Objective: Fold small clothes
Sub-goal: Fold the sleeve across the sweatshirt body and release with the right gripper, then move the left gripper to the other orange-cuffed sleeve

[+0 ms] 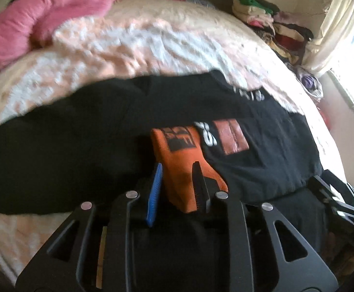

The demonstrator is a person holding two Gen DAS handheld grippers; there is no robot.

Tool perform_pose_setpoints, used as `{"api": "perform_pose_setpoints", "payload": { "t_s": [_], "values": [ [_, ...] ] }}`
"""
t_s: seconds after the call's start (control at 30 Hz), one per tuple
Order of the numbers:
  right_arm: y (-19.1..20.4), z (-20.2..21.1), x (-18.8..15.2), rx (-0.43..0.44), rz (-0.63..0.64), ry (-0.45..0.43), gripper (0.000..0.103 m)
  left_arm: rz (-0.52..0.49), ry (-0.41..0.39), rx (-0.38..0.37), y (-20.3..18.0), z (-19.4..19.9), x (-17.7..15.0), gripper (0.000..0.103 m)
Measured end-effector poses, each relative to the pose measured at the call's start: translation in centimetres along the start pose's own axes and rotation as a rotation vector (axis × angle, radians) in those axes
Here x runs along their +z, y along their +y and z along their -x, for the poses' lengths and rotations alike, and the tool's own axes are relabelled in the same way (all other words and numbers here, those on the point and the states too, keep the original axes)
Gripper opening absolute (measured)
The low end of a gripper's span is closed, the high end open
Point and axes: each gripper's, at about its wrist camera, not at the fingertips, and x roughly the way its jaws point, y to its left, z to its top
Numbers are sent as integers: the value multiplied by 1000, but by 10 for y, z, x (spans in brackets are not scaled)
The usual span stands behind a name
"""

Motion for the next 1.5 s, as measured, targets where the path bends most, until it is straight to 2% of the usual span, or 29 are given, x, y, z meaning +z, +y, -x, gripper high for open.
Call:
{"api": "perform_pose_setpoints", "payload": {
  "t_s": [0.13,0.27,0.43,0.63,0.77,0.93,1.0,1.13,1.5],
  "values": [
    [-1,-20,1,-32,11,50,99,-50,-62,21,-8,17,6,17],
    [-8,-39,-4,-74,2,117,99,-86,34,-8,-16,-10,1,17],
    [-11,-37,-9,-63,5,99,99,-54,73,7,-6,-28,-13,25],
    [-13,-18,-15,-12,-34,61,99,-25,50,-23,2,-14,-14,36],
    [-12,-5,-18,2,-42,42,99,-21,31,-32,1,-3,-17,52],
    [-7,11,-19,16,-49,10,99,-38,2,-4,-1,11,-20,54],
    [-2,18,-19,34,-47,-4,99,-31,-13,11,3,17,-21,90],
    [13,29,-16,57,-20,-32,99,-36,-60,50,10,33,-22,91],
    [67,54,-6,136,78,-101,99,45,-126,112,54,70,-24,93]
  ]
}}
